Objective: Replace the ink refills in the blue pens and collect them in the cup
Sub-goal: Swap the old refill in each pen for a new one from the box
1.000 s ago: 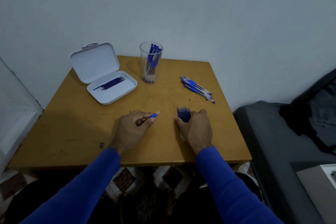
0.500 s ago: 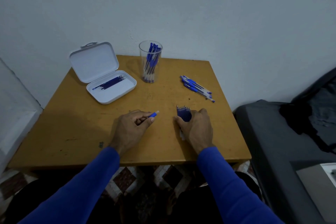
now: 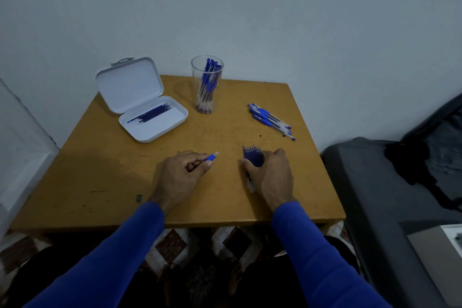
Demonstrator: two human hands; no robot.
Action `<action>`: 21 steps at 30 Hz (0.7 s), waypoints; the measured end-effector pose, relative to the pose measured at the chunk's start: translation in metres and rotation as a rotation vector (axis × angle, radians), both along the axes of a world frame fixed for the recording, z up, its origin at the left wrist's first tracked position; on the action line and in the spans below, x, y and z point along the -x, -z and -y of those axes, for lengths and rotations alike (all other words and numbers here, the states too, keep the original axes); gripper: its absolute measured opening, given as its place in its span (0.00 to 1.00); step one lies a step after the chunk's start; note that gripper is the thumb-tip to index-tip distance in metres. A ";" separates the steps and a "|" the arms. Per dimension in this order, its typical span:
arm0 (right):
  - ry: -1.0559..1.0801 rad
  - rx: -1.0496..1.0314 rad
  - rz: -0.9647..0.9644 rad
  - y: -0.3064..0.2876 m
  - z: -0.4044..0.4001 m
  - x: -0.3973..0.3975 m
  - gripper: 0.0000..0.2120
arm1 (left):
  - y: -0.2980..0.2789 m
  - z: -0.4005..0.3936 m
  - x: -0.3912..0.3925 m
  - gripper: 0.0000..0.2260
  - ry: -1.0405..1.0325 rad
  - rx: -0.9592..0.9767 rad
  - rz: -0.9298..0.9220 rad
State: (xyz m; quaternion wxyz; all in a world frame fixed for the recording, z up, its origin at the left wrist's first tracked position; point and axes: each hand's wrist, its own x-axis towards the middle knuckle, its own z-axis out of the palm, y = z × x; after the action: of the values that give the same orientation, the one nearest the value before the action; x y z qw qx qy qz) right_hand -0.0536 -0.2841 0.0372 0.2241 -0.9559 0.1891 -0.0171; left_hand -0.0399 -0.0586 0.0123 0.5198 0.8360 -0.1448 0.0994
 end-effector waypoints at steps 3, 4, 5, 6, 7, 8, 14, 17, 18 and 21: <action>-0.006 0.027 0.008 -0.003 -0.002 0.000 0.33 | -0.001 -0.001 0.000 0.10 0.005 0.008 -0.006; -0.019 0.048 0.024 -0.005 -0.004 0.000 0.32 | -0.002 -0.002 0.000 0.10 0.006 0.009 -0.006; -0.041 0.067 0.042 -0.007 -0.007 -0.001 0.32 | -0.003 -0.002 0.000 0.09 0.006 0.016 -0.006; -0.068 0.084 0.059 -0.011 -0.011 -0.003 0.31 | -0.006 -0.003 0.000 0.08 0.005 0.024 -0.002; -0.098 0.094 0.067 -0.014 -0.017 -0.006 0.30 | -0.009 -0.005 -0.001 0.08 0.004 0.030 0.008; -0.132 0.102 0.072 -0.018 -0.023 -0.009 0.30 | -0.011 -0.007 -0.001 0.08 0.001 0.034 0.019; -0.362 0.142 0.157 -0.036 -0.079 -0.032 0.22 | -0.015 -0.046 -0.010 0.08 -0.091 0.081 -0.006; -0.488 0.176 0.205 -0.038 -0.108 -0.048 0.18 | -0.016 -0.074 -0.010 0.08 -0.137 0.125 -0.007; -0.520 0.174 0.224 -0.039 -0.117 -0.055 0.17 | -0.016 -0.083 -0.010 0.08 -0.152 0.126 0.012; -0.599 0.172 0.246 -0.041 -0.146 -0.076 0.14 | -0.018 -0.108 -0.013 0.08 -0.221 0.100 0.069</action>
State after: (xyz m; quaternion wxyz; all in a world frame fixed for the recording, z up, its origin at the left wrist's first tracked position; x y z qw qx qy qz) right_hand 0.0225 -0.1384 0.0780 0.1585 -0.9752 -0.1311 -0.0816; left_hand -0.0270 0.0497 0.0305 0.5413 0.8161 -0.0644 0.1917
